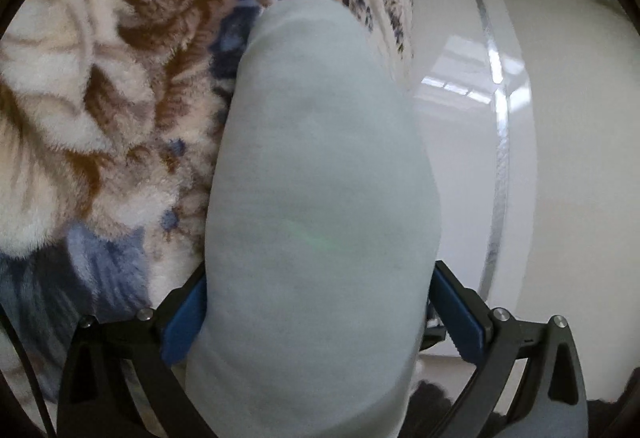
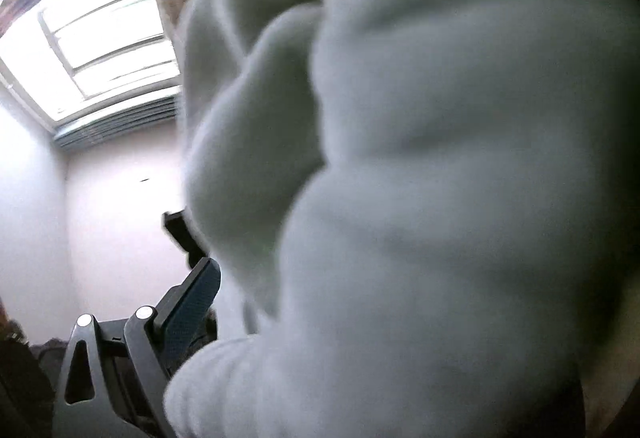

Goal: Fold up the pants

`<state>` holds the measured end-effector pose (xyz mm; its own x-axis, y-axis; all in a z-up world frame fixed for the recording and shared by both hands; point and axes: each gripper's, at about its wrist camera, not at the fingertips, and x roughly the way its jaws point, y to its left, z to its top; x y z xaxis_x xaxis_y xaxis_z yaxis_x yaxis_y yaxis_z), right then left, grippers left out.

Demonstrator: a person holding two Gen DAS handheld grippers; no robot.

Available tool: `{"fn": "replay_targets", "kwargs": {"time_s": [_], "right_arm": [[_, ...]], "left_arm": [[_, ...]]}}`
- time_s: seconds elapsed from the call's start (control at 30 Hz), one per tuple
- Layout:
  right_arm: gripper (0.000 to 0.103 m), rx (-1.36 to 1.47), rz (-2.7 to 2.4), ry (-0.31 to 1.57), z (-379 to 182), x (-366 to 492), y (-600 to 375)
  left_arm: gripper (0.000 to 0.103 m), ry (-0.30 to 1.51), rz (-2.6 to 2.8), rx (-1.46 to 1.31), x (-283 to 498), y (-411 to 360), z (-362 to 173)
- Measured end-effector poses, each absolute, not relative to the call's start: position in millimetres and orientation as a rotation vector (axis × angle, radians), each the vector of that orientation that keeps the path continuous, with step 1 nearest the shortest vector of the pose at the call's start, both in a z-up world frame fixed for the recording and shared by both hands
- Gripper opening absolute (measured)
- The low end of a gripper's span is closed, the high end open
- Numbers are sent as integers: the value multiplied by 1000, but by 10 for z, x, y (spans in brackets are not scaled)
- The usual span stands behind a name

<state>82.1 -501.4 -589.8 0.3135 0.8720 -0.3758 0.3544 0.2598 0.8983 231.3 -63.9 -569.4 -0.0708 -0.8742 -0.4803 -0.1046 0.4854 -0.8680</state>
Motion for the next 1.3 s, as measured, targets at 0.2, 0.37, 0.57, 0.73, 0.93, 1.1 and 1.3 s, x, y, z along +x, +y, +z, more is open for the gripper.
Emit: {"fn": "replay_targets", "kwargs": {"time_s": [0.2,0.37,0.57,0.73,0.93,1.1,1.3], "right_arm": [[102,1339,475,1272,-5898,790,-4967],[96,1258,492,1222,-5576,753,-4891],[88,1214,504,1176,-5291,787,-4840],[87,1210,500,1155,-5095,827,-4807],[87,1164,546,1084,-4733,1020,-4706],[87,1144,583,1049,-4480,1291,-4594],[87,1085,597,1019,-3885,1818,-4458]], "left_arm": [[103,1555,-811,-780,2373,-911,-5673],[103,1533,-861,-674,2366,-1112,-5395],[102,1509,-887,-650,2388,-1198,-5205],[101,1488,-896,-647,2434,-1161,-5043],[101,1407,-900,-671,2541,-1032,-4705],[101,1336,-889,-680,2762,-909,-4330],[101,1283,-905,-667,3274,-844,-3794]]}}
